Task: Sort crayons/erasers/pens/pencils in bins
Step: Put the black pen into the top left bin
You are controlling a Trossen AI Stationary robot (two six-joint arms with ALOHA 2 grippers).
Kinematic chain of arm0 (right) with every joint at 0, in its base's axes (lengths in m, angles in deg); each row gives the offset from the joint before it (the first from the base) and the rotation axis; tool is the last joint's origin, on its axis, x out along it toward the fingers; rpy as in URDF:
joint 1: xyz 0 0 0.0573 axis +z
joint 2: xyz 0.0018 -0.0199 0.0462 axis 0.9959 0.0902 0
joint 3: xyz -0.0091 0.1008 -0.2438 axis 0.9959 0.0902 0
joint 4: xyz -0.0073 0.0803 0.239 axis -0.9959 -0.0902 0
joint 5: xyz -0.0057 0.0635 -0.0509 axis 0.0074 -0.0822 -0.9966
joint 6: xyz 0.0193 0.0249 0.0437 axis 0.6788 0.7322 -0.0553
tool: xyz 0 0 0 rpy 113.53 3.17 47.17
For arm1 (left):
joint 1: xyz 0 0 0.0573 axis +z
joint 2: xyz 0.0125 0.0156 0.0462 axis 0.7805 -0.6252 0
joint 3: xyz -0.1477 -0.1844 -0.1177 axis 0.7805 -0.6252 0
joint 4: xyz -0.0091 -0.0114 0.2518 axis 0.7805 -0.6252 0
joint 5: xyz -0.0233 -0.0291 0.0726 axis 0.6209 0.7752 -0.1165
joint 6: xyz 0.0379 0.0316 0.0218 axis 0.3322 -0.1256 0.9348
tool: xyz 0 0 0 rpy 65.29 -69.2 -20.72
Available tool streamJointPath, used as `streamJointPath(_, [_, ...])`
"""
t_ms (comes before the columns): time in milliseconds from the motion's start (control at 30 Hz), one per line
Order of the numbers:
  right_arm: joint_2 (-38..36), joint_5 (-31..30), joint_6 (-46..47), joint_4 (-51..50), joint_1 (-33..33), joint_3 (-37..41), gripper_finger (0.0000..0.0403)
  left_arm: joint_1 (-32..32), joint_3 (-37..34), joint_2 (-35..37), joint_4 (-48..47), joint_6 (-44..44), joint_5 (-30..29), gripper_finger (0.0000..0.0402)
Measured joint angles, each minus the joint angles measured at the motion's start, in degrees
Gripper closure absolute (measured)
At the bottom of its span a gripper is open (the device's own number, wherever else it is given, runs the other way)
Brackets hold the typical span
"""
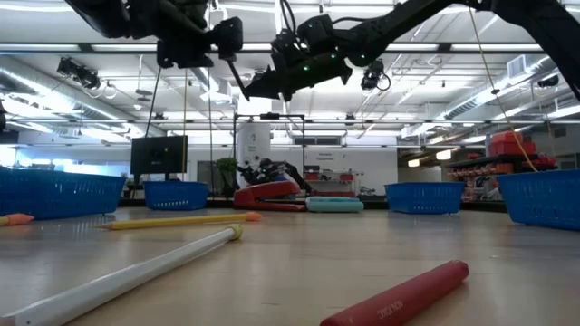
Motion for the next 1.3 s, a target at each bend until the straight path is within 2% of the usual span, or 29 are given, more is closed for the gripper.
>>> streamJointPath(167, [0.00,0.26,0.43,-0.04,0.34,0.00,0.0361,1.69,0.05,-1.12,0.39,-3.14,6.13,0.0121])
streamJointPath(367, [0.00,-0.64,0.77,-0.17,-0.09,0.00,0.0361,1.82,0.01,-1.56,0.14,-3.53,6.47,0.0139])
streamJointPath(1000, [0.00,-0.49,2.49,-1.09,-0.39,0.02,0.0361,1.84,-0.01,-1.54,0.61,-2.43,6.42,0.0245])
streamJointPath(1133, [0.00,1.81,3.52,-2.29,-0.26,0.05,0.0361,1.82,-0.01,-1.54,0.60,0.31,6.42,0.0281])
streamJointPath(1300, [0.02,1.80,3.95,-2.18,-0.23,0.07,0.0355,1.66,0.06,-1.49,1.03,1.64,8.24,0.0351])
